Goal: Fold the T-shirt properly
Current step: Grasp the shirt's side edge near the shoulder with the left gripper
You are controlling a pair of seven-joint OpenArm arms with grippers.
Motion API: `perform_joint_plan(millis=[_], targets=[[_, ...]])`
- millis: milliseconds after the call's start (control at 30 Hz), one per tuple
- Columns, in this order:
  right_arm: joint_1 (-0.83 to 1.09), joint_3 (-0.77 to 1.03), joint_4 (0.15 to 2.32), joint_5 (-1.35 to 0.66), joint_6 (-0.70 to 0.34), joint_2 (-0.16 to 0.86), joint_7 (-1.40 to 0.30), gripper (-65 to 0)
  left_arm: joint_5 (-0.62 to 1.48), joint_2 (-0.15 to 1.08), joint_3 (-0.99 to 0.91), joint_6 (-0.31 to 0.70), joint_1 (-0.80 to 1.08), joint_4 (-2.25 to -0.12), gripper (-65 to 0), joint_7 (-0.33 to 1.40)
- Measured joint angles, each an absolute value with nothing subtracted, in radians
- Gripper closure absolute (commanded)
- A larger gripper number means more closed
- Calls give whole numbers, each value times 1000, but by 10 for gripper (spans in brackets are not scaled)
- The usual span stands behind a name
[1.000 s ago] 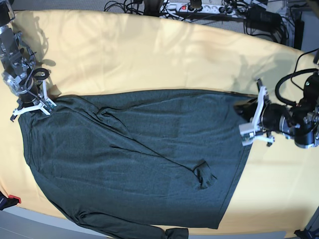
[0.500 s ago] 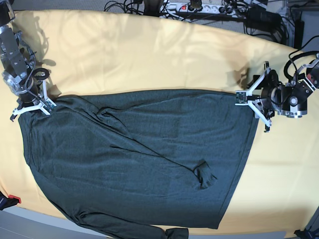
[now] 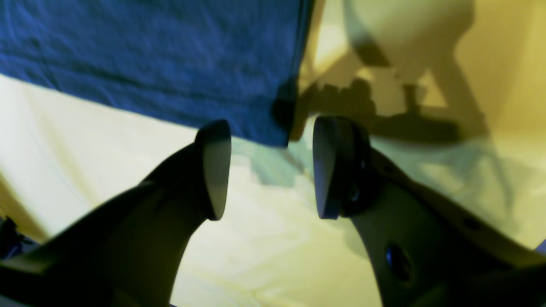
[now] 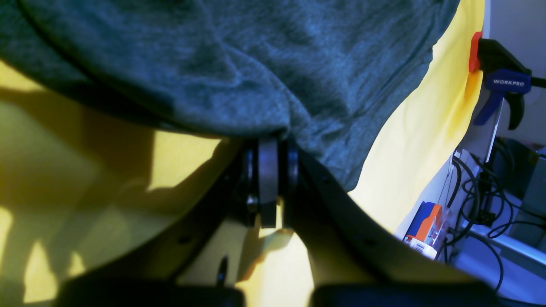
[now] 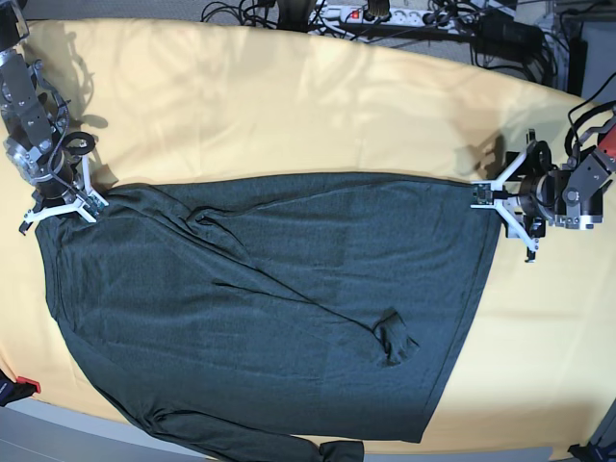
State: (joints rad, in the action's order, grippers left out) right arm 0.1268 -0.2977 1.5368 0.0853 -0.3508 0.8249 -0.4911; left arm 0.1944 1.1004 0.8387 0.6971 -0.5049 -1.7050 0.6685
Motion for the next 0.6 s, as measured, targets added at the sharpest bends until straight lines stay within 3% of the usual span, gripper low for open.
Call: perform_joint_plan(millis=[200,600], targets=[[126,-298,1537,85,-339,825,-491,0,189,1098,839,697,-505,-1677,-328,604],[127,-298,1537,85,-332,825,-491,0,-16,1077,839,698,-505,-1605,-327,328]])
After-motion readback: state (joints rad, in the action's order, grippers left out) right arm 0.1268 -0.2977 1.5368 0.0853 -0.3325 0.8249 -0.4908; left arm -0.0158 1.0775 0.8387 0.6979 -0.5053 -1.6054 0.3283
